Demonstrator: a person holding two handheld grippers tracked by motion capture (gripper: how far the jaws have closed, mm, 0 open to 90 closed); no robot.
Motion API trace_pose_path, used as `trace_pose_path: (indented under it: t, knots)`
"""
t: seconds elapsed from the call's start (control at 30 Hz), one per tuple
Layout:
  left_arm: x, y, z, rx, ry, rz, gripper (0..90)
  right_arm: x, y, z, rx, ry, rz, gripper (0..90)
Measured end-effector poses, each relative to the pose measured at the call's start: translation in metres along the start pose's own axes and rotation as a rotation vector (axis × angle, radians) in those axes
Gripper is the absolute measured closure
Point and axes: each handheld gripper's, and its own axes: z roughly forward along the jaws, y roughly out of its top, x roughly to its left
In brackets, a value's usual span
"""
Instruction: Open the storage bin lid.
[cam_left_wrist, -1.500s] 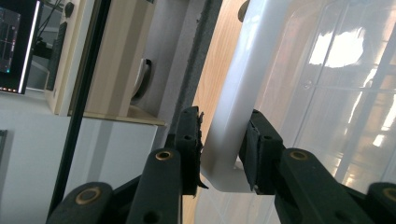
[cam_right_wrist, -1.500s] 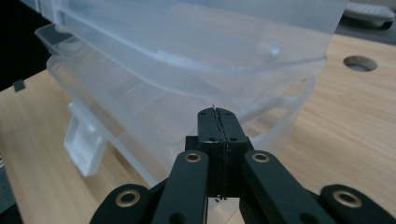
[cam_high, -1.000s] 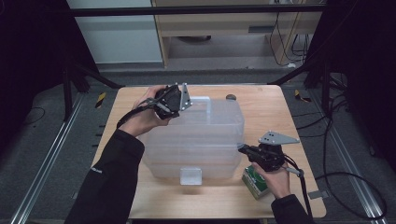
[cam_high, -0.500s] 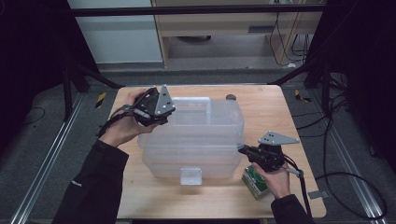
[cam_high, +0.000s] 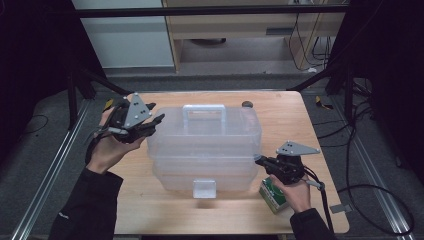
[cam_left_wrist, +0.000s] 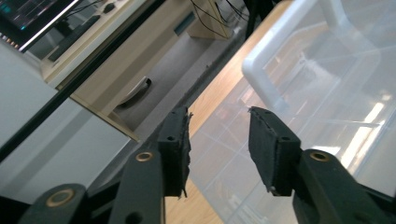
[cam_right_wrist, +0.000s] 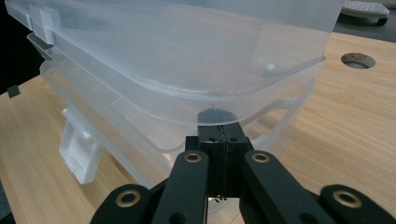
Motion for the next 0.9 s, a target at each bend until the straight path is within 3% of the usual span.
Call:
trace_pose_path:
  t: [0.2, 0.47, 0.6, 0.77, 0.9]
  knots:
    - [0.006, -0.019, -0.016, -0.068, 0.042, -0.168, 66.3, 0.0, 0.0, 0.0, 0.001, -0.001, 0.0, 90.0]
    - [0.01, -0.05, -0.025, -0.082, 0.126, -0.315, 76.6, 0.0, 0.0, 0.0, 0.002, 0.001, 0.001, 90.0]
    - [0.009, -0.066, -0.028, -0.076, 0.143, -0.366, 82.3, 0.0, 0.0, 0.0, 0.003, 0.001, 0.001, 90.0]
    - [0.006, -0.089, -0.028, -0.054, 0.12, -0.413, 89.1, 0.0, 0.0, 0.0, 0.003, 0.0, 0.001, 90.0]
    - [0.002, -0.108, -0.027, -0.028, 0.1, -0.444, 89.5, 0.0, 0.0, 0.0, 0.005, 0.001, 0.001, 90.0]
